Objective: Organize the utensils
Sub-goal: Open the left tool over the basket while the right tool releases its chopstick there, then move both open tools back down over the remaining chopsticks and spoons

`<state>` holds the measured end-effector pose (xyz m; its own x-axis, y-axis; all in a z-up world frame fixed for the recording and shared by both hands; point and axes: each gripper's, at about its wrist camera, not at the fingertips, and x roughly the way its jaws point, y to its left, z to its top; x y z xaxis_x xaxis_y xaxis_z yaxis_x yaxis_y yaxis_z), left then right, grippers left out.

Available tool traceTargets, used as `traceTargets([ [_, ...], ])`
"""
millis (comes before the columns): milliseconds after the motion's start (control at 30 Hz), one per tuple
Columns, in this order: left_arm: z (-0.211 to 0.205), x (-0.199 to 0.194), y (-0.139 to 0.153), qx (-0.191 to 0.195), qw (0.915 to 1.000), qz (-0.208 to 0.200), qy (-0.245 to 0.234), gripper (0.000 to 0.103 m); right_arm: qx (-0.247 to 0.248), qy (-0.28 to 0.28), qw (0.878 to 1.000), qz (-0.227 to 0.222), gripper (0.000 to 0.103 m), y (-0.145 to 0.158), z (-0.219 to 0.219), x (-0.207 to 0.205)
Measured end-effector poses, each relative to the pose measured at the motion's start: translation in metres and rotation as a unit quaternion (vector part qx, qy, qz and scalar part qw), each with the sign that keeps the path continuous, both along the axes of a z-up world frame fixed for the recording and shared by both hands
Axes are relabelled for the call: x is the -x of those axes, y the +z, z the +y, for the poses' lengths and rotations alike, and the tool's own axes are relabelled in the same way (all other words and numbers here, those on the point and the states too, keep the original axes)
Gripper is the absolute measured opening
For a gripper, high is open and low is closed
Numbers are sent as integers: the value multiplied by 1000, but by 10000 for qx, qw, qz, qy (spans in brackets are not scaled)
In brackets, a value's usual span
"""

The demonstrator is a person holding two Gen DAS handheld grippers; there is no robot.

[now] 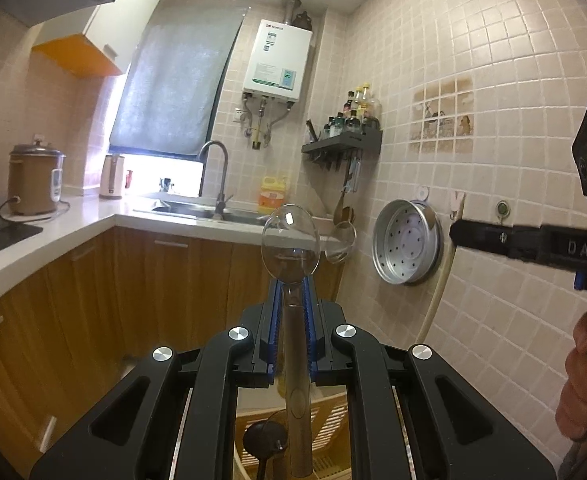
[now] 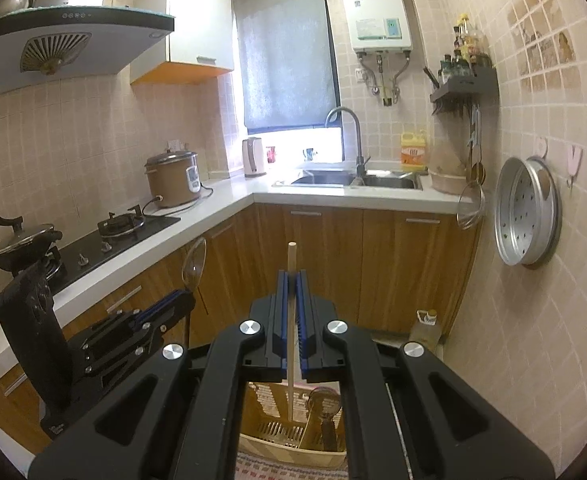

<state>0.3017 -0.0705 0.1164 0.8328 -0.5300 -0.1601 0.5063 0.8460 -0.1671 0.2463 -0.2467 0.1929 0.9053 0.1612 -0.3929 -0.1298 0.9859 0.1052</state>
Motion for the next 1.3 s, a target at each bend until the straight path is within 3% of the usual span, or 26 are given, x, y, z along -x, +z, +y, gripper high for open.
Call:
traceTargets([
  [300,0,-8,-18,-63,9998,15,196,9,38,25,9999,145,3,-21,6,1],
  [567,-4,-12,-29,-170,9992,-220,278,9,21,63,9997,221,3,-29,10,0],
  [833,8,-11,-44,-228,9991,119,349,11,58,79,9992,400,3,-42,13,-1],
  [900,14,-5,-44,-225,9984,316,399,40,-19,113,9988,483,4,-44,12,4],
  [933,18,0,-44,-214,9982,320,459,64,-51,132,9986,504,4,-44,11,6],
  [1000,27,14,-39,-133,9983,216,532,63,-79,87,9986,521,4,-42,9,15],
  [1067,37,27,-30,-71,9985,302,447,69,-94,137,9983,559,9,-37,9,25],
  [1133,51,45,-20,70,9983,293,491,72,-101,131,9982,578,33,-33,9,37],
  [1200,60,62,-11,118,9982,281,510,74,-77,130,9982,579,43,-31,9,57],
  [1300,76,92,0,244,9980,510,298,79,-98,62,9977,661,43,-32,7,86],
])
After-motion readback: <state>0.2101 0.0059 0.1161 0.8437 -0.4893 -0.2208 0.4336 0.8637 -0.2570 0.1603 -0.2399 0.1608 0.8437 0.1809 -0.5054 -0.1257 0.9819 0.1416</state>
